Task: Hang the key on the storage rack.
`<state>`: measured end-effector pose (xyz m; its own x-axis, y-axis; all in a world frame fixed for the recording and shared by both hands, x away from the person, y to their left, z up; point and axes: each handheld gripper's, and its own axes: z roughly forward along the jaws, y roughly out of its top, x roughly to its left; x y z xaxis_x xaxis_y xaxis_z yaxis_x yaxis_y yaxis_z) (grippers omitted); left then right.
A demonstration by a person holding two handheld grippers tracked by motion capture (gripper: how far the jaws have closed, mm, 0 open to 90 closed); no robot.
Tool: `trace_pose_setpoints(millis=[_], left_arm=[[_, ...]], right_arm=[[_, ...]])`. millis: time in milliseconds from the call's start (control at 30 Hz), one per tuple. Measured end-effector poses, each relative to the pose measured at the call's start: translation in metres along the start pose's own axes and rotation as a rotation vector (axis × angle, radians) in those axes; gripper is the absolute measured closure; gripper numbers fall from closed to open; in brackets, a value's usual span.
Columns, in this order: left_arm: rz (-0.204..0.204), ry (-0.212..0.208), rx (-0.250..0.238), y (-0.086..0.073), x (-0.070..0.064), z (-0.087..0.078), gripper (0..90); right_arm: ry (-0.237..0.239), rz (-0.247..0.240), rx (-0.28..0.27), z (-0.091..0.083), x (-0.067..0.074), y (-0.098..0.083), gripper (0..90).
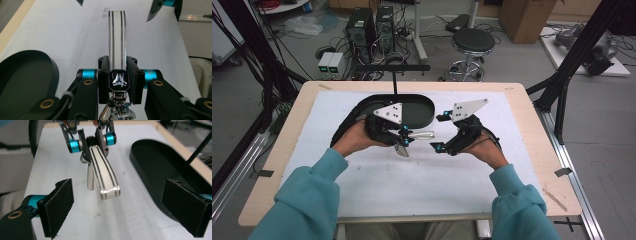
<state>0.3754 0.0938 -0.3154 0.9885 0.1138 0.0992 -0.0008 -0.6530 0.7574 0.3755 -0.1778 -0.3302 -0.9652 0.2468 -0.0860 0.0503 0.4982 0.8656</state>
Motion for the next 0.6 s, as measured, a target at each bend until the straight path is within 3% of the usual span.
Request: trace_pose_setpoints(millis=[133, 467, 567, 600], left_arm=[[-0.008, 0.023, -0.023, -0.001, 0.002, -0.005, 74.2], [-0.076, 0.104, -0.13, -0.005, 0.013, -0.021, 74.2], [-0.094, 0.126, -0.152, -0.007, 0.017, -0.024, 74.1], [-0.098, 0.136, -0.156, -0.008, 0.018, -0.025, 74.1]], right_arm=[[-0.035, 0.025, -0.043, -0.007, 0.0, -0.006, 0.5], [-0.18, 0.076, -0.132, -0.035, 0.009, -0.031, 0.5], [-0.246, 0.086, -0.14, -0.044, 0.011, -0.04, 0.5], [-0.28, 0.097, -0.174, -0.049, 0.014, -0.047, 0.6]])
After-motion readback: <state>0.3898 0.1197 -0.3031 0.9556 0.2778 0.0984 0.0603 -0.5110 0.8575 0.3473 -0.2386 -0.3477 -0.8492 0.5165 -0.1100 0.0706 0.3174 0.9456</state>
